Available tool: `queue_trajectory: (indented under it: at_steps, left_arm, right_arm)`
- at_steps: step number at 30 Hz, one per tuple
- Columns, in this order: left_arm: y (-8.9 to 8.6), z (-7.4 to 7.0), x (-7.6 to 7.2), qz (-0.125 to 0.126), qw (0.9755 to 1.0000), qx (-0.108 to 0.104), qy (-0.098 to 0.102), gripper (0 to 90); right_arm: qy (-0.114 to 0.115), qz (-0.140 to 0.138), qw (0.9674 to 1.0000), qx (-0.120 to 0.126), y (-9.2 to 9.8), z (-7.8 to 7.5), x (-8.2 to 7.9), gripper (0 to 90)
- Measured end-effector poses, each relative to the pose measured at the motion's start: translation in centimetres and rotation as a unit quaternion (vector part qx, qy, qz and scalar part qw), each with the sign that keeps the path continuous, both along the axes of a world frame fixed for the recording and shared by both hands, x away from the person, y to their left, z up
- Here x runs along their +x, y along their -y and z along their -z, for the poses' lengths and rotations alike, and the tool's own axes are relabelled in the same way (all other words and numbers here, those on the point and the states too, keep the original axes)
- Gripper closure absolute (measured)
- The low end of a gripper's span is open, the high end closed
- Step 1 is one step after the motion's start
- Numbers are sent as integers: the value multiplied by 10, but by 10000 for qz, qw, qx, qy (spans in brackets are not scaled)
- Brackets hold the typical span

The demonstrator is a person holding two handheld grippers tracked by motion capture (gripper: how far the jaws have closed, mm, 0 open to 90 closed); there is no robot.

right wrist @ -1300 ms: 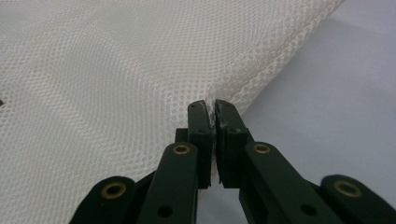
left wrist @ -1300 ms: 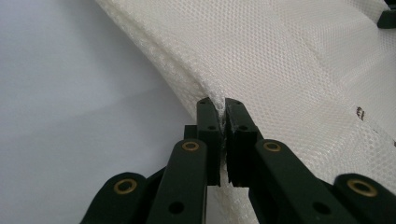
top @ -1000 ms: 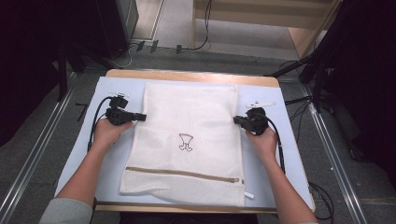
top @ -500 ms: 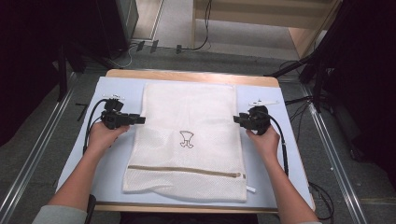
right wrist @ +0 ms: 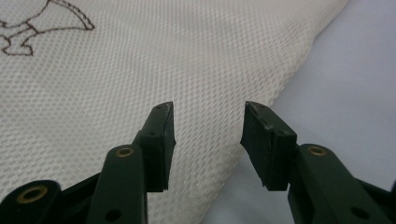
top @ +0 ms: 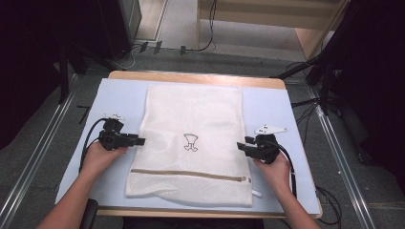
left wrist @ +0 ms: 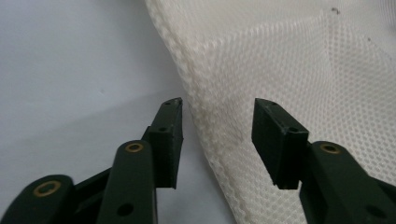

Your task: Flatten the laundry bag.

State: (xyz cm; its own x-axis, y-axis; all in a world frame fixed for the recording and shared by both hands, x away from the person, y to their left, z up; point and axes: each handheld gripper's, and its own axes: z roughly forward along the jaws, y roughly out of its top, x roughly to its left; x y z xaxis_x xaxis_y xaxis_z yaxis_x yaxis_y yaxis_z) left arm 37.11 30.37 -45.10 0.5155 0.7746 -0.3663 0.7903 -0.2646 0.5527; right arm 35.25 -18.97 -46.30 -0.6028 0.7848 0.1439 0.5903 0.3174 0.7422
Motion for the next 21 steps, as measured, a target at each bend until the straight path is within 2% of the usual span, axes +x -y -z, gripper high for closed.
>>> queue_trajectory:
  at_steps: [1,4,6,7,10,12,16,21]
  left_arm:
    - [1,0,0,2,10000,-16,19,584]
    - [2,2,3,-32,9999,-87,-101,656]
    - [1,3,4,-10,9998,-80,-160,723]
    - [2,3,4,6,9998,-59,-189,770]
    - [3,4,6,78,9995,-91,-301,846]
    - [3,3,7,116,9994,-33,-333,868]
    - [3,2,9,45,9994,-77,-338,881]
    - [3,1,17,-63,9997,-69,-234,882]
  right_arm:
    - [-36,-6,9999,-126,-2,3,0,577]
    - [-132,-83,9993,-347,-6,8,2,661]
    - [27,-105,9985,-538,-10,11,1,746]
    - [38,-152,9983,-556,-11,11,1,807]
    - [-67,-122,9987,-482,-11,12,3,890]
    - [-166,-138,9991,-360,-9,11,6,900]
    - [-270,-131,9990,-319,-8,10,9,900]
    - [-232,-8,9993,-307,-8,11,18,900]
